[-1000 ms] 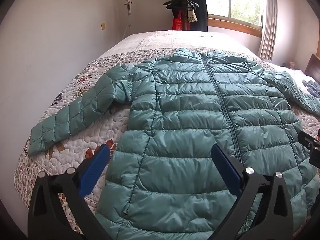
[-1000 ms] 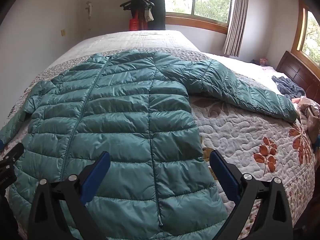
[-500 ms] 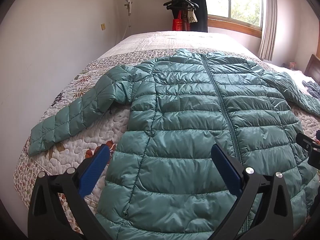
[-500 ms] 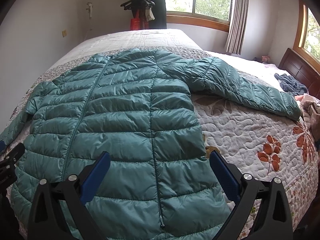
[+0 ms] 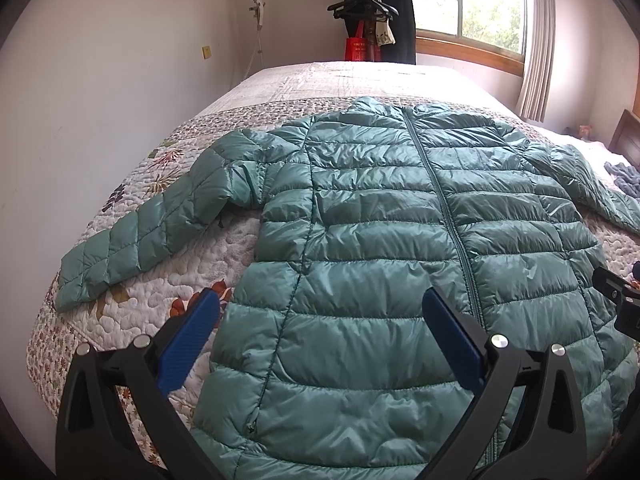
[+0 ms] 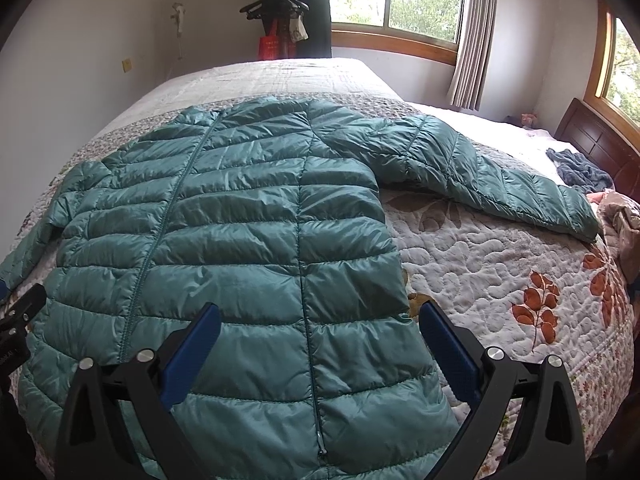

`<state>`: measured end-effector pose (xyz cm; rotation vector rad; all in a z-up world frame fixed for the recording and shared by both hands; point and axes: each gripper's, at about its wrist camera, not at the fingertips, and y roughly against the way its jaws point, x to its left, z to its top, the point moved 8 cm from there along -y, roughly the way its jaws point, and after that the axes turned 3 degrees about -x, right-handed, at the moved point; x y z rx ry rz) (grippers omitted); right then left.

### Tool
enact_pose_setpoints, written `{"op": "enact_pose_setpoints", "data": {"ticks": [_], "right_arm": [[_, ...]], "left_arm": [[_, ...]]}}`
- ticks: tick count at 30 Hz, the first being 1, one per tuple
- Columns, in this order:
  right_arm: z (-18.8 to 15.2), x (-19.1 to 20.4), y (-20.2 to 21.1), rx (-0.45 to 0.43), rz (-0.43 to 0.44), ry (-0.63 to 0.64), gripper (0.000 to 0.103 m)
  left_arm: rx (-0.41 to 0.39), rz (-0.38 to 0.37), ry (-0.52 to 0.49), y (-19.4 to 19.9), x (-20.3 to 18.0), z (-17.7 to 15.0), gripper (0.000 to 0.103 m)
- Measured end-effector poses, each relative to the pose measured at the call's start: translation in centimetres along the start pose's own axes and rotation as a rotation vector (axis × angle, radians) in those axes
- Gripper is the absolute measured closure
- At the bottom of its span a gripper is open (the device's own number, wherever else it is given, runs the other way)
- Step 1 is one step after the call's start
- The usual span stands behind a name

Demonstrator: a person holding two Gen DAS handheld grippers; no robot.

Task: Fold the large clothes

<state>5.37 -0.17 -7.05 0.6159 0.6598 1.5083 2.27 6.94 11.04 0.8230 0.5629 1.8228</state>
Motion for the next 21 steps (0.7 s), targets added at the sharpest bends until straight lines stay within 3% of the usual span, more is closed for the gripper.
{"op": "enact_pose_setpoints", "data": {"ticks": [21], "right_arm": [[0.20,-0.12,0.03,0.003,-0.003,-0.003,0.004]], "left_arm": [[0.003,0.000,0.006,-0.08,0.33,0.04,0.003]]}}
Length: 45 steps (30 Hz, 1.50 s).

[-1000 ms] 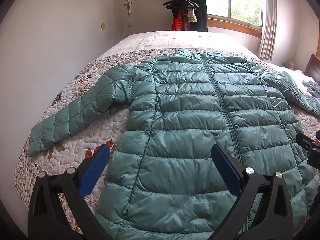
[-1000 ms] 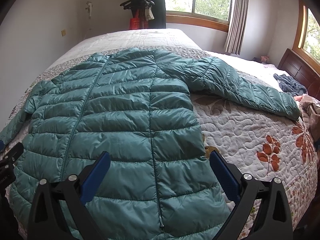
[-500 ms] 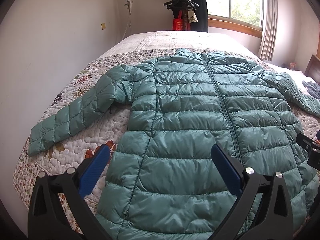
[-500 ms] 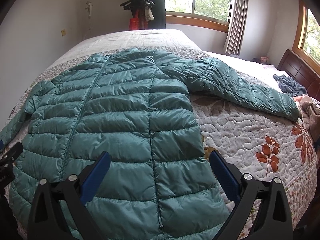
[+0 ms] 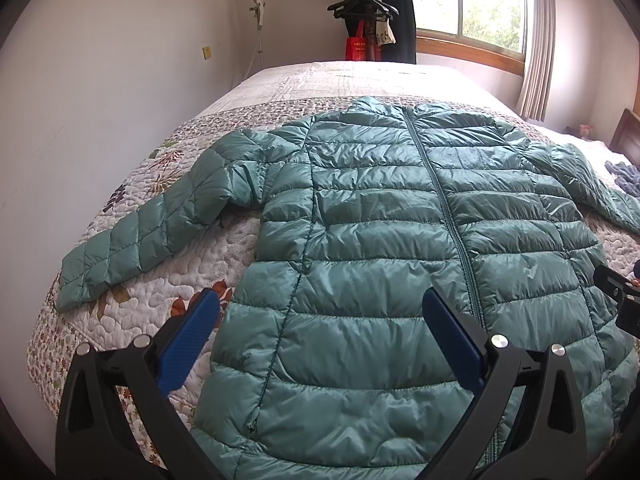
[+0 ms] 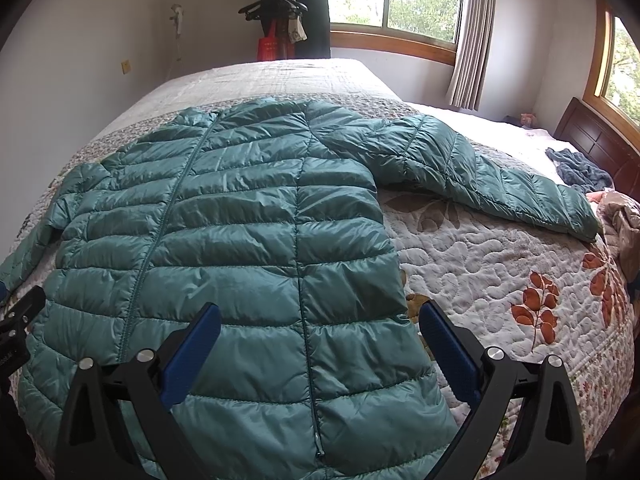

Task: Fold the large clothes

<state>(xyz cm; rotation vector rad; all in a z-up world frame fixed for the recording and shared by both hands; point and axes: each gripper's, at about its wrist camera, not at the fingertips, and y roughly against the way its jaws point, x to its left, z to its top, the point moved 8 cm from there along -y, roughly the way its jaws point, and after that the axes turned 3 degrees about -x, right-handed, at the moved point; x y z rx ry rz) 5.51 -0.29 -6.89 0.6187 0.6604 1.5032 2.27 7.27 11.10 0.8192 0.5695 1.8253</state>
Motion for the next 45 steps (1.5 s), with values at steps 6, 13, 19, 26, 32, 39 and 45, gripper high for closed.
{"op": "enact_pose_setpoints", "data": {"ticks": [6,13,19,26,32,39,45], "right_arm": [[0.0,0.0,0.0,-0.001,-0.003,0.001,0.004],[0.0,0.0,0.0,-0.001,-0.002,0.001,0.004],[0.0,0.0,0.0,0.000,-0.002,0.001,0.004],[0.1,0.0,0.0,-0.001,-0.003,0.001,0.004],[0.2,-0.1,0.0,0.003,0.007,-0.001,0.004],[3.2,-8.4,-0.1,-0.001,0.009,-0.159,0.004],[5.6,-22.6,-1.7,0.043,-0.257,-0.287,0.004]], "left_arm": [[-0.002,0.000,0.000,0.0,0.0,-0.1,0.003],[0.001,0.001,0.003,0.0,0.1,-0.2,0.003],[0.001,0.001,0.004,-0.1,0.1,-0.2,0.003],[0.001,0.002,0.005,-0.1,0.1,-0.2,0.003],[0.013,-0.005,-0.009,-0.4,-0.1,0.1,0.003],[-0.009,-0.075,-0.032,-0.9,-3.2,4.1,0.003],[-0.026,-0.239,-0.042,-2.9,-8.1,5.9,0.003]]}}
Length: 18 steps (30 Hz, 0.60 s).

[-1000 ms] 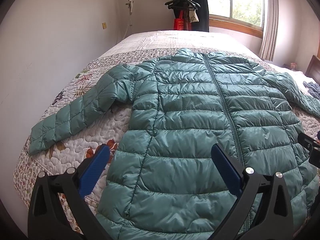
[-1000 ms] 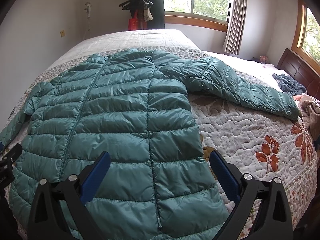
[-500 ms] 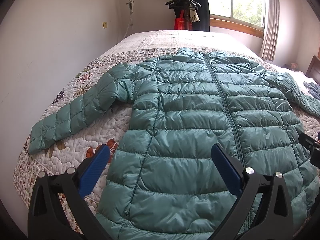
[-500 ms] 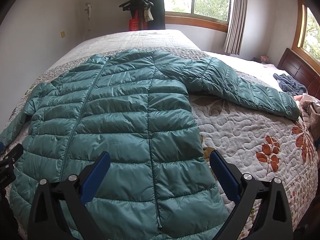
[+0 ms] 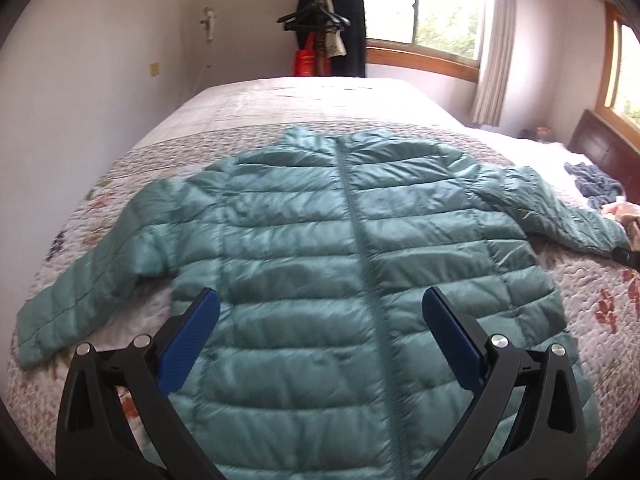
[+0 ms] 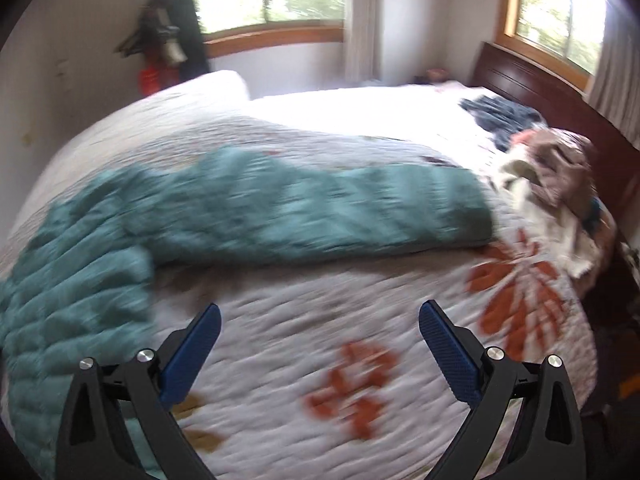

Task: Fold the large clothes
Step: 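Reach the right tool to the jacket sleeve cuff and grasp it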

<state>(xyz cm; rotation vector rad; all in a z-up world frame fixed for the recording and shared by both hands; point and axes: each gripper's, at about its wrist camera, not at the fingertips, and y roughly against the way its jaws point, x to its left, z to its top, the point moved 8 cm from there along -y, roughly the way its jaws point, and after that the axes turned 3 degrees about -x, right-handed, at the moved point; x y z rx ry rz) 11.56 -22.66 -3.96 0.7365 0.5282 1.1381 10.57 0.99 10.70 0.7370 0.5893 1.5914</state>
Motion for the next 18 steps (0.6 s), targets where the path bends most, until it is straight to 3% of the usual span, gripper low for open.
{"op": "enact_pose_setpoints", "data": {"ticks": [5,10,13,15,18], "right_arm": [[3.2,-8.9,-5.7,0.092,-0.112,-0.091,0.004],[2.9,-12.5,-10.5,0.188,-0.015,-0.182,0.012],[3.2,-12.5,-11.3,0.169,0.010,-0.195,0.013],[3.7,-12.7,-11.4,0.148,0.023,-0.204,0.025],[4.5,-12.4,-11.7,0.144,0.082,-0.235,0.060]], "left_arm": [[0.060,-0.062,0.092,-4.1,-0.6,-0.3,0.003],[0.059,-0.014,0.119,-5.6,0.9,-1.0,0.003],[0.042,0.016,0.124,-5.7,1.9,-0.8,0.003],[0.033,0.023,0.125,-5.6,2.4,-0.6,0.003],[0.029,0.024,0.119,-5.6,2.5,-0.6,0.003]]}}
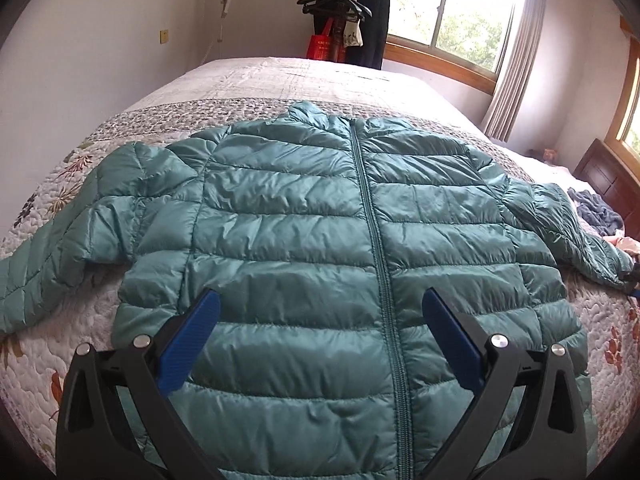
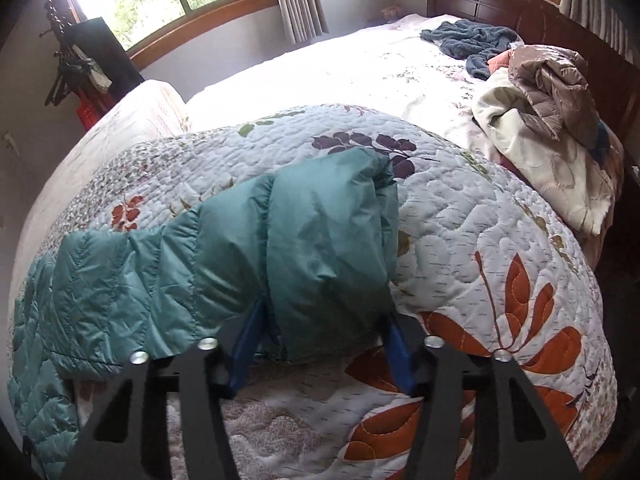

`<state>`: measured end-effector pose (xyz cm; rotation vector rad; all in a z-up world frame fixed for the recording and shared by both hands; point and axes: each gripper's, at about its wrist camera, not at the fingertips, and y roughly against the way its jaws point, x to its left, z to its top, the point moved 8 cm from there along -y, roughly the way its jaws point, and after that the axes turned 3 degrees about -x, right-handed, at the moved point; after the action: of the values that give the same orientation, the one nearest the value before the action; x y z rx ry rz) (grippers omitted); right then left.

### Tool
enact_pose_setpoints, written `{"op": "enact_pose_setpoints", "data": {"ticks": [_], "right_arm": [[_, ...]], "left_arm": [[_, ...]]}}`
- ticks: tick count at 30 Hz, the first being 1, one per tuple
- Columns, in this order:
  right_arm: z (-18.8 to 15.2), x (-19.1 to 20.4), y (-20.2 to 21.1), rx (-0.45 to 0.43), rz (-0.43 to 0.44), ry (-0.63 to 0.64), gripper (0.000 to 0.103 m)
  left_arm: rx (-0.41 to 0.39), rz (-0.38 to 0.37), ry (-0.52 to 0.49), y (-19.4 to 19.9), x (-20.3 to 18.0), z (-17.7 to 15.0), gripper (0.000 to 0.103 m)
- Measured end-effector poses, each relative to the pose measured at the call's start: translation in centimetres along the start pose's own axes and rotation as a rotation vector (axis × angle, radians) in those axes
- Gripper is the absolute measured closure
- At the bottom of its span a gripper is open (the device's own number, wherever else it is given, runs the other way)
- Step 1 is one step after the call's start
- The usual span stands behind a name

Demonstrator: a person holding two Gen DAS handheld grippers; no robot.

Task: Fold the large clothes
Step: 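Reach the right tool to the jacket sleeve cuff and grasp it, then lift the sleeve with the right tool, lay it across the jacket body, release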

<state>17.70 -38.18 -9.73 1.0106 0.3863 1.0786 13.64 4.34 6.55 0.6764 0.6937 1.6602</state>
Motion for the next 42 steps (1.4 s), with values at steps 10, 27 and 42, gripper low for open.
{"op": "enact_pose_setpoints", "data": {"ticks": [10,27,42], "right_arm": [[1.2,1.2,1.6,-0.036,-0.039,0.022,0.084],[-1.6,27.2,8.4,-0.186,0.233,0.399,0.086],[-13.9,42.7,3.2,-0.010,0.464,0.678,0.084]], "left_arm": [[-0.019,0.002,-0.001,0.5,0.4,0.1,0.003],[-0.026,0.040,0.020,0.7,2.0,0.6,0.003],[0.002,0.022,0.073,-0.3,3.3,0.5,0.003]]}}
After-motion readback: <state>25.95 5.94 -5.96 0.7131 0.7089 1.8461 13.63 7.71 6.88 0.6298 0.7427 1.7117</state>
